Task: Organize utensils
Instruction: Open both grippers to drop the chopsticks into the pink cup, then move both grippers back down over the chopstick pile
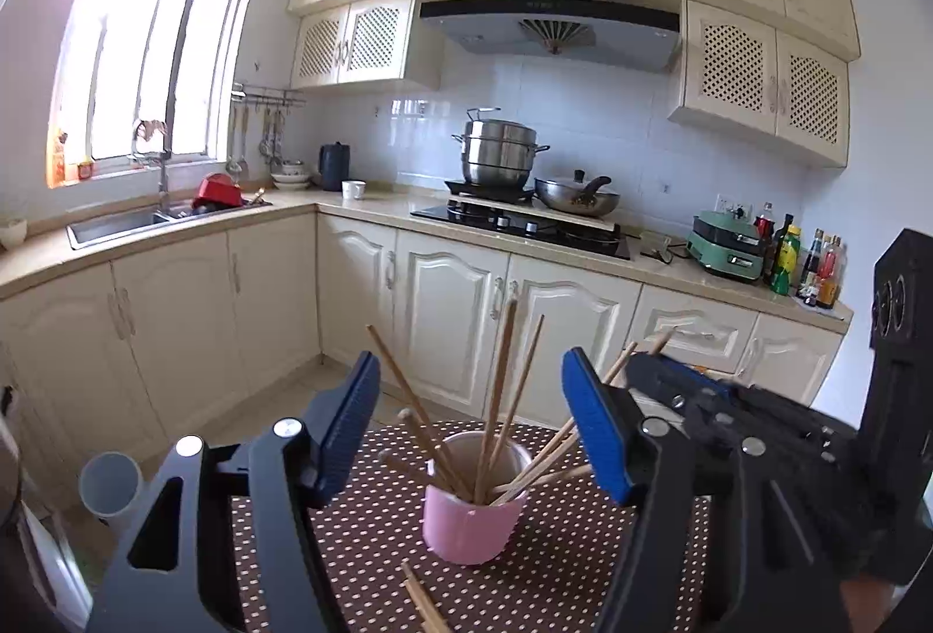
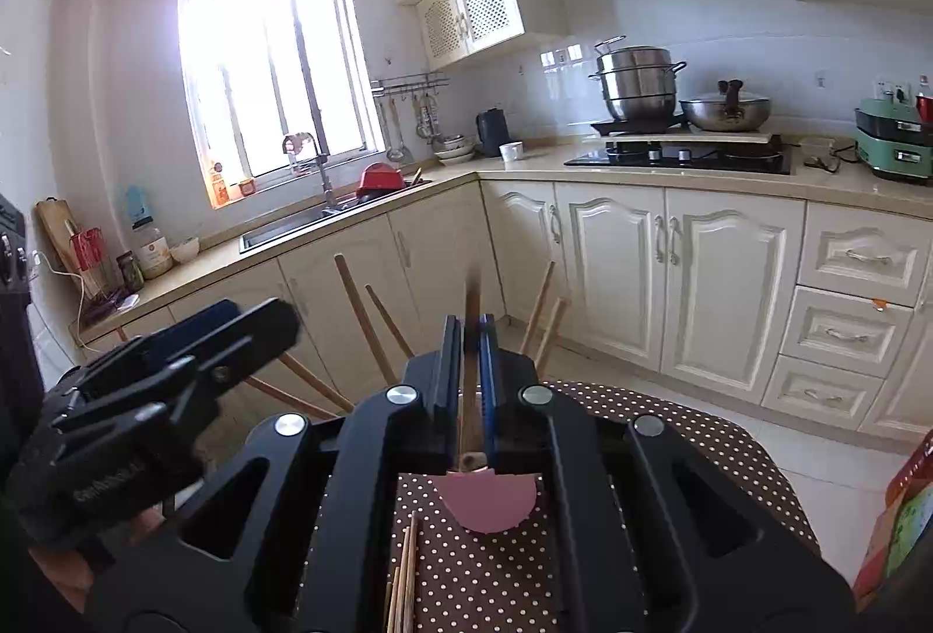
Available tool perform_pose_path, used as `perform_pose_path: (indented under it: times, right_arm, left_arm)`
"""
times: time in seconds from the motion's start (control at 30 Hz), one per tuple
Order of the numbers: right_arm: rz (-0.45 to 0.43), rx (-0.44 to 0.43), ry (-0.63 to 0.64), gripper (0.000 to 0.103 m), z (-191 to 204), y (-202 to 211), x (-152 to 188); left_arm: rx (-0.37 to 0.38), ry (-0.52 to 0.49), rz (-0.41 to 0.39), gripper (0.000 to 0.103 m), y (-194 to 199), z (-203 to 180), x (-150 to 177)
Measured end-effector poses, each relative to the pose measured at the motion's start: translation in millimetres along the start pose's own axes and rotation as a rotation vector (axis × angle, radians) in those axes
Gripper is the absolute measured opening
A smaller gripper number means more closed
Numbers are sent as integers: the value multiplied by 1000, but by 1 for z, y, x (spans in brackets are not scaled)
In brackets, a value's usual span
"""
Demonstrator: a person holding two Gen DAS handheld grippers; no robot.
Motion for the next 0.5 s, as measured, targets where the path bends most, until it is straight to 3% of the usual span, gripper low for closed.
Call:
perform_pose_path:
  times: [0.2, 0.37, 0.5]
  right_arm:
    - [-8, 12, -3, 8, 6, 21, 1]
    - [1, 7, 9, 8, 15, 39, 11]
    - [19, 18, 49, 8, 27, 50, 23]
  left_arm:
    - [-37, 12, -15, 69, 30, 16, 3]
    - [-48, 25, 25, 69, 48, 32, 17]
    - [-25, 42, 102, 69, 56, 45, 36]
Point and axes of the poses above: each gripper's, at about its wrist camera, not at the fingertips, and y roughly against the way its jaws point, z to its left, x to its underside, the point moved 5 cm from there along -y, roughly the way its jaws point, and after that the axes turned 13 degrees about -x, right-handed, at the moved point
